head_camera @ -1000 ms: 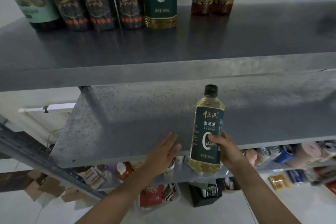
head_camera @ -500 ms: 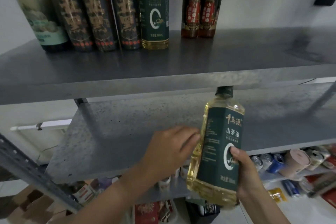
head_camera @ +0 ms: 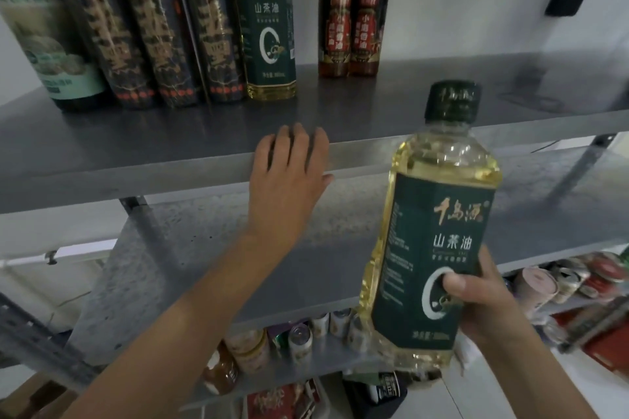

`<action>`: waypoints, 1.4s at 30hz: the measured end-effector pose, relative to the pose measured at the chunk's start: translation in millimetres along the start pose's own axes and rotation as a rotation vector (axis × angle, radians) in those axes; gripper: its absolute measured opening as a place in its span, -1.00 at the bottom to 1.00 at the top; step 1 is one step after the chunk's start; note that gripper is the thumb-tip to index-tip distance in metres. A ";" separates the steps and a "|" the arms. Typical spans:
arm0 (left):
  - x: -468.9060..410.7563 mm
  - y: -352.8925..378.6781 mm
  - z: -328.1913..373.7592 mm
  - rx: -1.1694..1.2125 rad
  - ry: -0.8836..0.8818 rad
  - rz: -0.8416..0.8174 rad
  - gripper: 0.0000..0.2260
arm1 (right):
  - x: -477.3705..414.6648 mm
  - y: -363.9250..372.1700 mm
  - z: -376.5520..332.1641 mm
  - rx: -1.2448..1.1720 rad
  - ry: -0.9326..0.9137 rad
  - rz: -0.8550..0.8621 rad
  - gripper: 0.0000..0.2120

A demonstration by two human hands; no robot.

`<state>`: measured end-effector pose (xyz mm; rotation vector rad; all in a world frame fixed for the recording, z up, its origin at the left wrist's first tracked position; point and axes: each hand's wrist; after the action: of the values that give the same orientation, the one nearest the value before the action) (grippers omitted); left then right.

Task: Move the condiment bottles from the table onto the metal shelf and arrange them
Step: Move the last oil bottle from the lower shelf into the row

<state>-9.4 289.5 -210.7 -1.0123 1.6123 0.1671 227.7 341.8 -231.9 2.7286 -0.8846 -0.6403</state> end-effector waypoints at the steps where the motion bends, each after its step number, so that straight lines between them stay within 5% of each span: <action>1: 0.3 1.5 -0.4 0.011 -0.004 0.018 -0.49 | -7.7 1.9 -8.6 0.028 -0.029 -0.017 -0.64; 11: -0.3 0.6 -1.0 0.121 -0.040 0.039 -0.61 | -109.2 26.0 -93.1 0.233 -0.352 -0.068 -0.35; 16: -4.0 -6.4 -2.7 0.151 -0.051 -0.043 -0.59 | -159.8 28.7 -99.5 0.255 -0.319 -0.050 -0.11; 23: -8.3 -15.6 -5.9 0.109 0.047 -0.179 -0.61 | -212.1 20.9 -89.5 0.320 -0.167 -0.196 -0.40; 30: -29.4 -14.9 -16.0 0.173 0.046 -0.491 -0.29 | -250.0 7.5 -90.5 0.371 -0.049 -0.299 -0.14; 33: -41.7 -15.9 -17.8 0.220 0.058 -0.606 -0.32 | -265.3 2.3 -90.0 0.401 -0.001 -0.311 -0.03; 42: -66.4 -32.5 -23.8 0.327 0.098 -0.731 -0.32 | -303.2 9.9 -80.8 0.461 -0.006 -0.227 -0.17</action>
<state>-7.5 289.3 -133.1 -1.2894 1.2059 -0.6279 39.5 519.5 -54.2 3.2767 -0.8135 -0.5362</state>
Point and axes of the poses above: each hand's wrist, its own x-axis away from the middle knuckle, its own y-axis out of the palm, z = x × y, and after that the axes turned 3 degrees about -y, right-handed
